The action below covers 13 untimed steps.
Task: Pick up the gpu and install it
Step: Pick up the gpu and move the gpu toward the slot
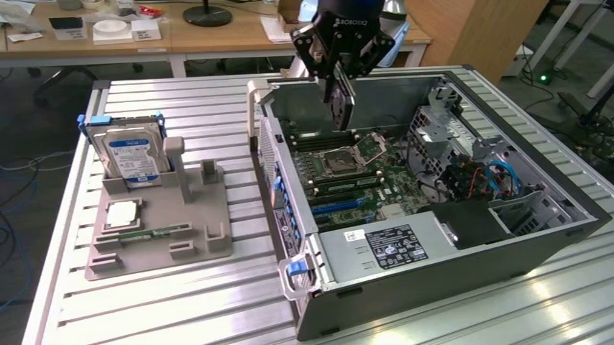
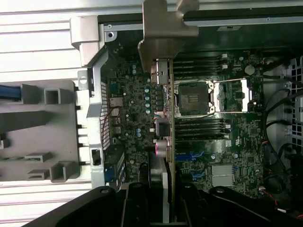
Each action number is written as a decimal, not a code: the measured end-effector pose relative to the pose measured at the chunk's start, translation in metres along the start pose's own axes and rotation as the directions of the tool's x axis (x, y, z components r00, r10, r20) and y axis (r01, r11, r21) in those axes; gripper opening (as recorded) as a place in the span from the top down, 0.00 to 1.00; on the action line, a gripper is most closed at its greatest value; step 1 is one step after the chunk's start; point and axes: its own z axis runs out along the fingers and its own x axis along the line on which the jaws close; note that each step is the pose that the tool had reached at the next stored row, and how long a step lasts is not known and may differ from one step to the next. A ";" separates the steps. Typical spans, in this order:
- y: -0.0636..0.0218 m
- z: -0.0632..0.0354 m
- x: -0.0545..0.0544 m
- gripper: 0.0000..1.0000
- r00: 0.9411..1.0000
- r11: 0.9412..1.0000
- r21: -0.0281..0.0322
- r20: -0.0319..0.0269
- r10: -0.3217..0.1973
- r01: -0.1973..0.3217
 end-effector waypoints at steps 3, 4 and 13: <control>0.0003 0.0001 -0.004 0.72 1.000 1.000 0.000 0.000 0.000 0.000; 0.0005 0.0001 -0.006 0.72 1.000 1.000 0.000 0.000 0.000 0.000; 0.0017 0.0003 -0.022 0.72 1.000 1.000 0.000 0.000 0.000 0.000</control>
